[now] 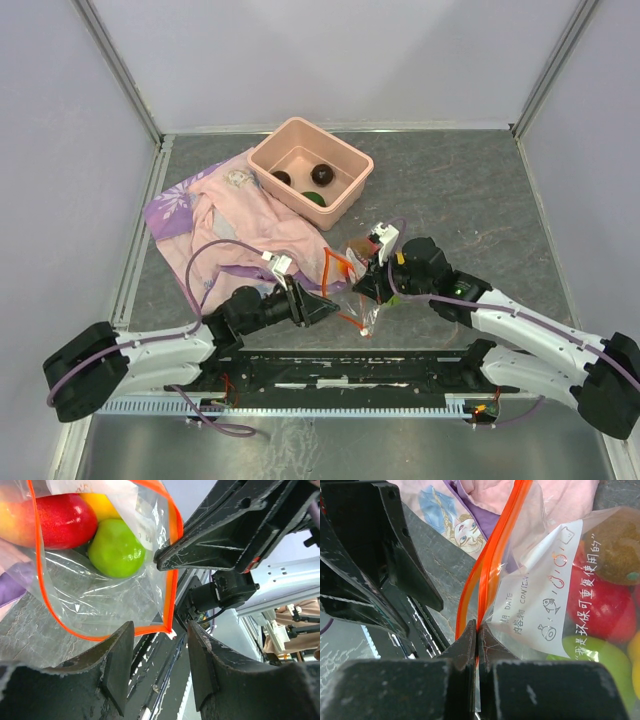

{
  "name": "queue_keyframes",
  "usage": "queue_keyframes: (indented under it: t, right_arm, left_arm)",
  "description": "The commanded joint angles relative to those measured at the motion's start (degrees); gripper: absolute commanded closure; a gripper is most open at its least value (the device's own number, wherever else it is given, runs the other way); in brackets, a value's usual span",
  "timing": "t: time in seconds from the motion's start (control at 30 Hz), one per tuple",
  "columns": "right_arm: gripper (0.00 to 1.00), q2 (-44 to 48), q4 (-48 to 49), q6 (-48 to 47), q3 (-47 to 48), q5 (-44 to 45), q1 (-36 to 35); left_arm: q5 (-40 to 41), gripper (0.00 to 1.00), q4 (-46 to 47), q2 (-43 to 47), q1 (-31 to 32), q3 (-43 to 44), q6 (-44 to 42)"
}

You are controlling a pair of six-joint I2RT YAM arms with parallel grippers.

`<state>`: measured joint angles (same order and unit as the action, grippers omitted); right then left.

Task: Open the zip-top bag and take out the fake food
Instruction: Pick up the fake fruit from the zipper food storage bag.

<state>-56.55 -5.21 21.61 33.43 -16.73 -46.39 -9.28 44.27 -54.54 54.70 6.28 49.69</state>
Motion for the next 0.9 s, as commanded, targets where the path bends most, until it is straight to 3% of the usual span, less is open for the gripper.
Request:
queue_keyframes:
  t: [0.0,0.17,0.37,0.43,0.5,0.7,0.8,0.87]
  right_arm:
    - [0.97,0.3,4.0,-1.2,2.4,-1.2,-0.4]
    - [0.95,0.0,2.3,-2.8,3.4,-2.5,-0.4]
    - [0.51,6.0,-1.1,-2.5,4.8,-2.6,-0.4]
    - [0.39,11.0,-3.7,-2.7,5.7,0.3,-0.3]
    - [0.34,14.4,-7.7,-2.9,6.5,7.1,-0.3]
    - [0.44,14.8,-22.3,1.1,6.7,33.9,1.4]
    - [0.61,13.4,-24.2,3.3,4.6,34.2,7.3]
    - [0.71,11.9,-23.8,3.3,3.0,29.1,13.5]
  left_arm:
    - [5.4,0.47,3.0,-3.4,1.8,4.0,-0.7]
    - [10.0,0.47,-1.8,-7.8,2.4,8.2,-3.2]
    - [11.4,0.46,-0.6,-14.8,2.9,10.8,-7.6]
    - [10.9,0.45,1.8,-16.7,3.1,10.9,-9.9]
    - [10.3,0.45,4.6,-18.5,3.1,10.7,-12.0]
    - [7.0,0.44,9.0,-23.5,3.2,12.6,-17.5]
    - [5.9,0.42,10.7,-24.9,3.3,12.6,-18.5]
    - [5.5,0.41,11.1,-25.5,3.3,12.5,-18.8]
